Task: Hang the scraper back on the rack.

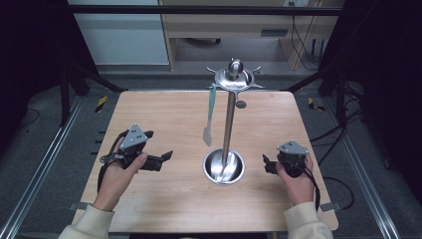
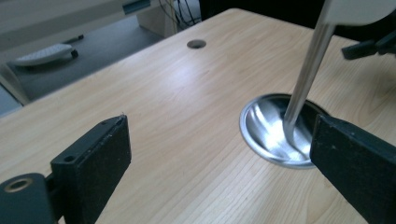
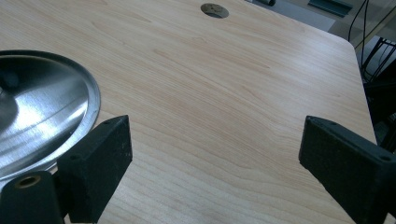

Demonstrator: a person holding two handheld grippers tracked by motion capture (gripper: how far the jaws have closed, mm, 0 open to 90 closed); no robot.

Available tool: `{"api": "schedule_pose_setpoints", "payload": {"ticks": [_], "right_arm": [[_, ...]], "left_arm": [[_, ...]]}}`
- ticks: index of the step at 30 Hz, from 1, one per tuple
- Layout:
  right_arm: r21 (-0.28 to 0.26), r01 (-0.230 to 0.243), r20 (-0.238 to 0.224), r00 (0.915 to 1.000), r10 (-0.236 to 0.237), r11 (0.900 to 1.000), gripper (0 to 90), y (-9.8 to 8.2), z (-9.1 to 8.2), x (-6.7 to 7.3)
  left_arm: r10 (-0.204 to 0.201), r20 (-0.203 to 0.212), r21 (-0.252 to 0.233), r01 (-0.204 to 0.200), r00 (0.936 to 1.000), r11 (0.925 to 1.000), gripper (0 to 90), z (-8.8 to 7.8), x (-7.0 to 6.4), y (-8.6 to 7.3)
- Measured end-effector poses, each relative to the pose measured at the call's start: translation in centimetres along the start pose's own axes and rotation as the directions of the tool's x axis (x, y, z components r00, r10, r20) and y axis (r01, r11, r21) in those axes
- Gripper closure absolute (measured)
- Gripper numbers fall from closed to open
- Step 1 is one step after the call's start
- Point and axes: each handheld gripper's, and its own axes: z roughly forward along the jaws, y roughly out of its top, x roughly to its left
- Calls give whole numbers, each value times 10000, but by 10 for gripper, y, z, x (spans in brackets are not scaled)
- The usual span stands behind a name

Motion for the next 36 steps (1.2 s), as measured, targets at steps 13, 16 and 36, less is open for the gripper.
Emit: {"api": "schedule_pose_setpoints", "payload": {"ticks": [13,16,36], "right_arm": [[158,20,-54,10000,-19,9999,92,0,2,1],[164,-1,-90,10000,3,9999,92,0,2,1],[328,322,-351,9989,-311,9989,93,-1,2,3]], "left_arm": [[-529,-86,754,534,9986,9957,44,13,13,-53],[-615,-163,999,628,9980,9930,44,11,20,-62],[-658,-2500,2653,1337,9660,9549,52,-13,62,-111]]}}
